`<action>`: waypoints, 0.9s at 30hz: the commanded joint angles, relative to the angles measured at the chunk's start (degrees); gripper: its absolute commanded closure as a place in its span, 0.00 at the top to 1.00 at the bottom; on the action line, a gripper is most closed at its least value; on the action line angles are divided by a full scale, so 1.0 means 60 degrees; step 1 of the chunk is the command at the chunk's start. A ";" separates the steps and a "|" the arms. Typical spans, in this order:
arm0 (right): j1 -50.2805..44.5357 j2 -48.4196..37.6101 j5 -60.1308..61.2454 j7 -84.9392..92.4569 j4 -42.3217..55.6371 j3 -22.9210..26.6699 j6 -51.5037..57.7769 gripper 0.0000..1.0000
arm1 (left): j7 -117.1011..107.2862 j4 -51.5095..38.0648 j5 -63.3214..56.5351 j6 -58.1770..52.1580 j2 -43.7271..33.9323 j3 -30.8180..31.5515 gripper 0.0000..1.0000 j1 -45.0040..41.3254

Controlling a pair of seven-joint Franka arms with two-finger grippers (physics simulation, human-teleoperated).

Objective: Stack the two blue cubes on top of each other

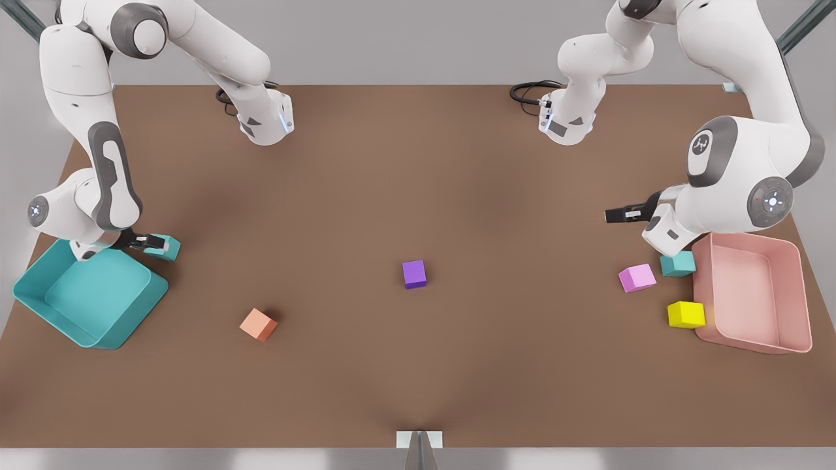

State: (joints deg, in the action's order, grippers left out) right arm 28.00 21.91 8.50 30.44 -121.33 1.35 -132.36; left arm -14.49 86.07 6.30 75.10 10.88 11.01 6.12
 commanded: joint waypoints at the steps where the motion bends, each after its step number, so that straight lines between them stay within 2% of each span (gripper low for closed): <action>1: -0.0008 -0.0005 0.0063 0.0288 0.0007 -0.0005 0.0015 1.00 | -0.0032 -0.0004 -0.0009 -0.0007 -0.0011 0.0011 1.00 -0.0008; 27: -0.0037 0.0772 0.0136 0.0273 -0.0008 -0.0034 -0.0513 1.00 | -0.0281 0.0011 -0.0009 0.0007 0.0032 0.0143 1.00 0.0006</action>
State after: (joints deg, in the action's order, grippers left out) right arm 27.77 26.40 9.24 31.48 -121.37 1.16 -134.72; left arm -15.71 86.16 6.27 75.15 11.14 11.83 6.12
